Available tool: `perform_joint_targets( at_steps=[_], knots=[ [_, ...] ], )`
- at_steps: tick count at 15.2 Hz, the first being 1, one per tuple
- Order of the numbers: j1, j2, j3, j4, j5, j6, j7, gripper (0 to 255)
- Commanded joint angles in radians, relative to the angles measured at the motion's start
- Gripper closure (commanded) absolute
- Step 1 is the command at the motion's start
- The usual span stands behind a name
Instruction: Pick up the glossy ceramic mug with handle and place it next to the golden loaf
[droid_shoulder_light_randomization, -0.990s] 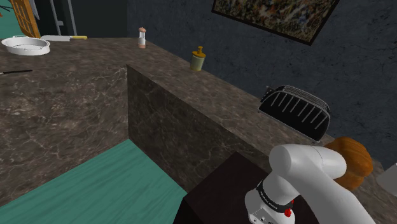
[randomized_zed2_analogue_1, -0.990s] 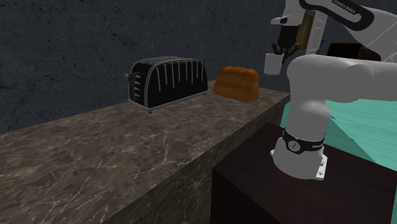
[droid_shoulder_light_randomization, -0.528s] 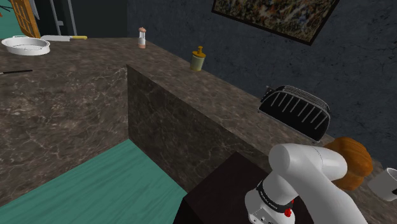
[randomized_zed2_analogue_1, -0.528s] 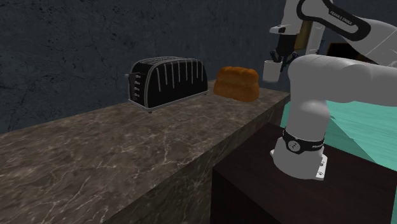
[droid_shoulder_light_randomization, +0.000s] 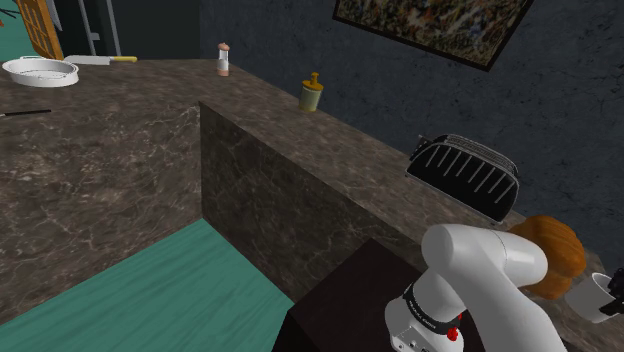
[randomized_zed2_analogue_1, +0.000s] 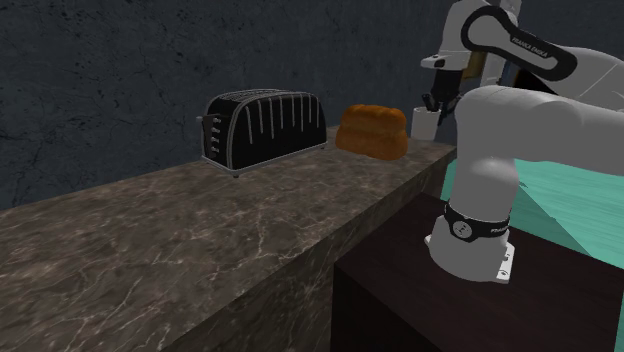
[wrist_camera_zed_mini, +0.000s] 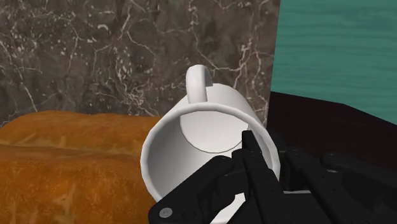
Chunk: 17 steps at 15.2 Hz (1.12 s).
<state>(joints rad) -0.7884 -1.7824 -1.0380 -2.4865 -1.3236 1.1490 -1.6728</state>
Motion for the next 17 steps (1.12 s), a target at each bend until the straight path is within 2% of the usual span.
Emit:
perform_joint_targets(
  at_steps=[1,8,16,17],
  knots=[
    [-0.020,-0.001,-0.029,-0.015,-0.017,0.022,-0.008,255],
    [-0.088,-0.001,-0.134,-0.069,-0.082,0.095,-0.030,255],
    [-0.093,-0.001,-0.141,-0.072,-0.087,0.100,-0.032,255],
    [-0.093,-0.001,-0.141,-0.072,-0.087,0.100,-0.032,0]
  ],
)
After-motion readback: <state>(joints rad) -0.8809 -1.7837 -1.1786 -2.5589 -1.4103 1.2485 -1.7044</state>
